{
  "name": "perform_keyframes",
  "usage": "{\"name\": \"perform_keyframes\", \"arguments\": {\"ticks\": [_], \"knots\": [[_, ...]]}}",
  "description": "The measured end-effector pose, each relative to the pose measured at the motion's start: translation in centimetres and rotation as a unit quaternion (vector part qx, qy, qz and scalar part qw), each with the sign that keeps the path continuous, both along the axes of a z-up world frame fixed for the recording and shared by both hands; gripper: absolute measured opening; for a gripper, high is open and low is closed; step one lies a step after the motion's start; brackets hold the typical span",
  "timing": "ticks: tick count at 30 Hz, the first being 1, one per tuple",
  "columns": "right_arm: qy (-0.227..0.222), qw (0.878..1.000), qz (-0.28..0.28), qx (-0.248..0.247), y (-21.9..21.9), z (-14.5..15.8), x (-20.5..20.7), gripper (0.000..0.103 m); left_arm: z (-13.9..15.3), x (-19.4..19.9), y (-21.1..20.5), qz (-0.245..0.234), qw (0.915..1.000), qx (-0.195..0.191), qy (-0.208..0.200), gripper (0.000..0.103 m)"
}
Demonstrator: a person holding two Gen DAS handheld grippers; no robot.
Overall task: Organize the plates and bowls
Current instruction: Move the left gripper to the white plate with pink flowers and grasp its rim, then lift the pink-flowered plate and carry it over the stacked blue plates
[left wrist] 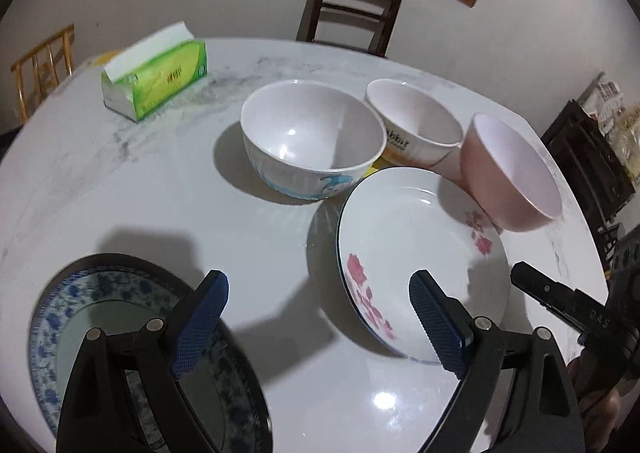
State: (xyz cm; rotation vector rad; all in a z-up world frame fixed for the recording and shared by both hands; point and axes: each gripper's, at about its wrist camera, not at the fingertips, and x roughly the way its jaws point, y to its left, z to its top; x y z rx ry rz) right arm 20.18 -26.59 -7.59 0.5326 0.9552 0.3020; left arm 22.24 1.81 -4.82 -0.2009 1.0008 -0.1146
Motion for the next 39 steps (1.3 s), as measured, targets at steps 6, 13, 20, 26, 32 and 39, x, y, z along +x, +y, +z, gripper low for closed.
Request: {"name": "perform_keyframes", "arguments": {"ticks": [6,13,20,26,32,39], "knots": [[0.015,1.000,0.003,0.000,0.2,-1.2,1.1,0.021,-1.8,1.5,0.2,0.014,0.9995,-0.001,0.027,0.090],[0.026,1.000,0.011,-0.001,0.5,-1.8,2.2,0.021,-2.7,2.3,-0.9,-0.008,0.9992,0.003,0.039,0.087],[0.040,0.999,0.015,-0.011,1.2,-2.2,2.9,0.011,-3.3,2.9,-2.3,-0.045,0.9981,0.005,0.042,0.027],[0.044,0.999,0.012,-0.004,0.8,-2.2,2.3,0.010,-3.0,2.2,-3.0,-0.045,0.9976,-0.017,0.049,0.013],[0.057,0.998,0.006,0.013,0.5,-2.3,0.6,0.009,-2.8,-0.3,-2.8,-0.043,0.9965,-0.037,0.061,0.011],[0.061,0.998,0.011,0.019,1.1,-1.7,-1.7,0.009,-1.7,-2.8,-2.0,-0.032,0.9967,-0.050,0.055,0.011]]}}
